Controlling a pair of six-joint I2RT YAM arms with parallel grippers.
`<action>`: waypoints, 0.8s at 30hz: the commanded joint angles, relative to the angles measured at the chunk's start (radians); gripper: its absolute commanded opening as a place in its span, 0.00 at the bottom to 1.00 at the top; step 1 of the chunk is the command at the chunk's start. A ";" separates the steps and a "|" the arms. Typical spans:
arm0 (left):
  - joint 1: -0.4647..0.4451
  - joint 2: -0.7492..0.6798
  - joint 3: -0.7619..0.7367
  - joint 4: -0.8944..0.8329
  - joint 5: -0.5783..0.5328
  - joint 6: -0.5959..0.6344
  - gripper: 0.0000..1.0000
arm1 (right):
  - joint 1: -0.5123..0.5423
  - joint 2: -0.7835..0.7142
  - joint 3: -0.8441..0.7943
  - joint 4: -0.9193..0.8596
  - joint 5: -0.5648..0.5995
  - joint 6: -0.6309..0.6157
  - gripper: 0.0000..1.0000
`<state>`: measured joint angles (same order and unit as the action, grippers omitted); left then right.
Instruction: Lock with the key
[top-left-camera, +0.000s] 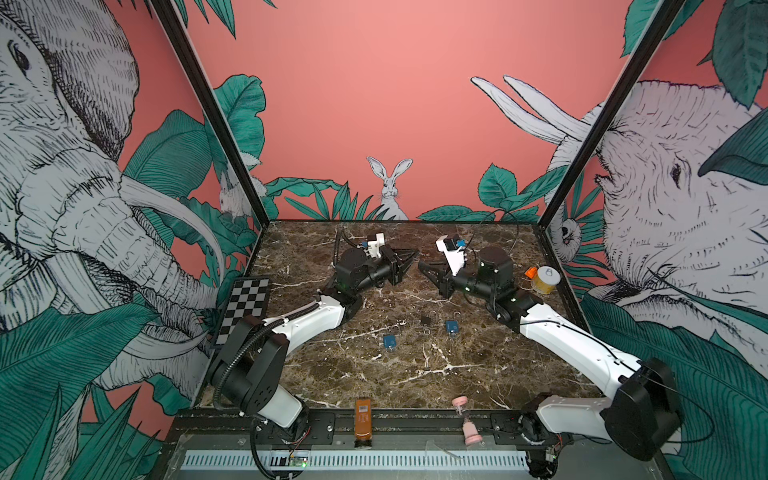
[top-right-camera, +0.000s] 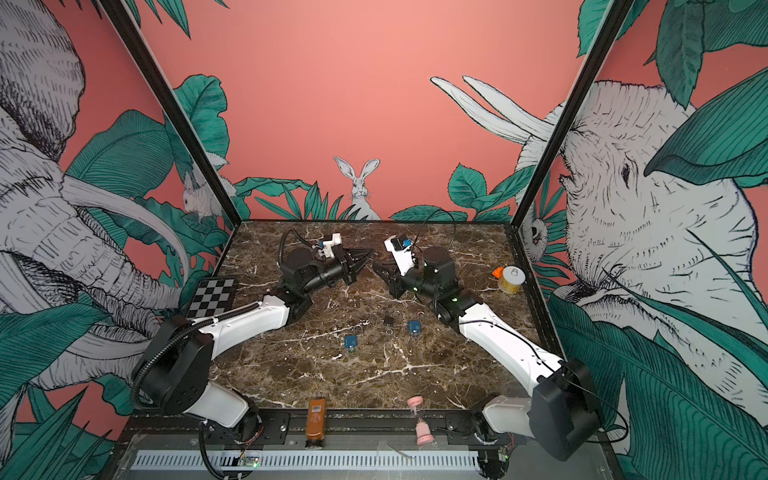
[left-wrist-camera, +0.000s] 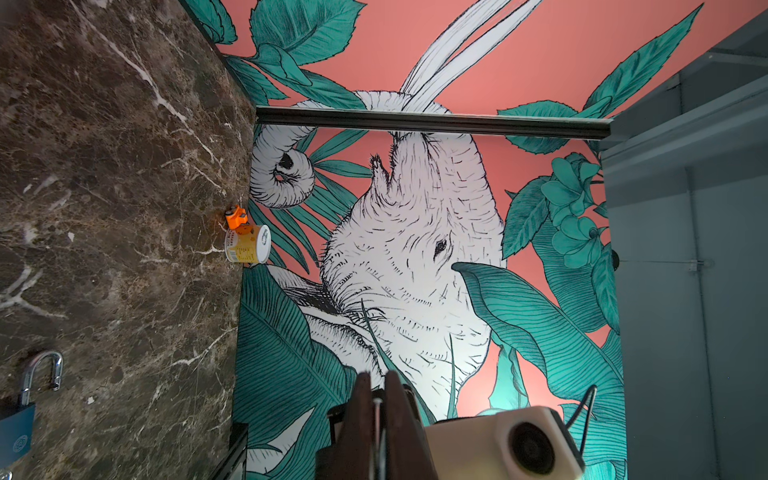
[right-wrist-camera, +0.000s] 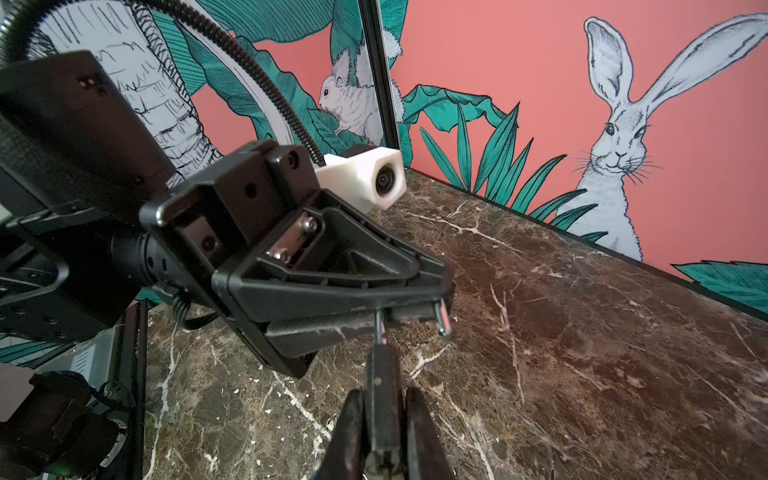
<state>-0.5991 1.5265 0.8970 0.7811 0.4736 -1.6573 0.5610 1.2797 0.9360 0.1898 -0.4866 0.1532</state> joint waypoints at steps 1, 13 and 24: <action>0.004 -0.009 0.026 0.048 0.009 0.007 0.00 | -0.004 -0.035 0.000 0.033 0.019 0.010 0.00; 0.171 -0.161 0.427 -1.100 -0.054 1.339 0.97 | -0.109 -0.020 0.179 -0.344 -0.132 0.424 0.00; 0.172 -0.173 0.284 -0.788 0.338 1.462 0.90 | -0.148 -0.056 0.003 0.109 -0.419 1.086 0.00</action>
<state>-0.4229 1.3323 1.2182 -0.0944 0.6117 -0.2253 0.4168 1.2602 0.9520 0.0723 -0.8066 1.0214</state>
